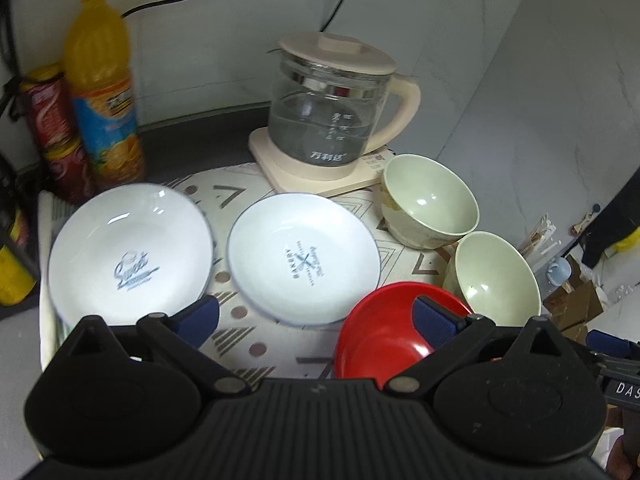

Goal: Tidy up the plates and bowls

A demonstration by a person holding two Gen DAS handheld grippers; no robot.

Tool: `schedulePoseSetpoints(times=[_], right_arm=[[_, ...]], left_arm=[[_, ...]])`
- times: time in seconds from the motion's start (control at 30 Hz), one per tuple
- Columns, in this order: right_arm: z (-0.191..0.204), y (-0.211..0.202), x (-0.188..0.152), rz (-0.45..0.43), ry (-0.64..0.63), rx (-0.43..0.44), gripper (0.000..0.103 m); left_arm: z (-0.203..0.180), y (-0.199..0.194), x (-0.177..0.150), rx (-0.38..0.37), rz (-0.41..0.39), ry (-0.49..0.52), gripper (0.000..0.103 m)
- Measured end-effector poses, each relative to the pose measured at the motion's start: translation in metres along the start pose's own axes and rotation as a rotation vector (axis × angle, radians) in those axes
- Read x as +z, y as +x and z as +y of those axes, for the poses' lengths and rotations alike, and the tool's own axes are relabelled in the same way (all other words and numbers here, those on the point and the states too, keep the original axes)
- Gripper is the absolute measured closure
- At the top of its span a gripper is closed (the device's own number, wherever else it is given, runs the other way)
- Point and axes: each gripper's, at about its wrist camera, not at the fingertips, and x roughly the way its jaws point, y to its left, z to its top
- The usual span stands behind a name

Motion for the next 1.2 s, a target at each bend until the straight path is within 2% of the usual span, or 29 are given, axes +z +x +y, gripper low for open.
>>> schedulePoseSetpoints(times=[0.3, 0.57, 0.67, 0.8, 0.9, 0.97, 1.0, 1.13, 1.2], right_arm=[[-0.015, 0.012, 0.004, 0.022, 0.049, -0.045, 0.000], [-0.043, 0.026, 0.005, 0.038, 0.081, -0.054, 0.000], [-0.054, 0.032, 0.008, 0.060, 0.085, -0.057, 0.000], [-0.064, 0.041, 0.012, 0.061, 0.064, -0.047, 0.002], [-0.072, 0.049, 0.015, 0.070, 0.073, -0.022, 0.014], [-0.077, 0.055, 0.016, 0.080, 0.071, -0.022, 0.022], [-0.080, 0.058, 0.016, 0.086, 0.076, -0.024, 0.023], [-0.096, 0.072, 0.016, 0.104, 0.120, 0.008, 0.041], [-0.102, 0.078, 0.016, 0.111, 0.136, 0.012, 0.045]], left_arm=[[-0.026, 0.025, 0.005, -0.020, 0.076, 0.033, 0.001], [-0.060, 0.041, 0.009, -0.004, 0.087, 0.055, 0.001], [-0.073, 0.047, 0.013, -0.026, 0.076, 0.069, 0.001], [-0.088, 0.062, 0.020, -0.049, 0.105, 0.065, 0.002], [-0.101, 0.074, 0.021, -0.098, 0.108, 0.089, 0.003], [-0.113, 0.082, 0.021, -0.093, 0.101, 0.120, 0.006], [-0.117, 0.086, 0.020, -0.100, 0.098, 0.124, 0.007], [-0.128, 0.107, 0.021, -0.131, 0.134, 0.101, 0.014], [-0.134, 0.117, 0.023, -0.144, 0.158, 0.104, 0.017]])
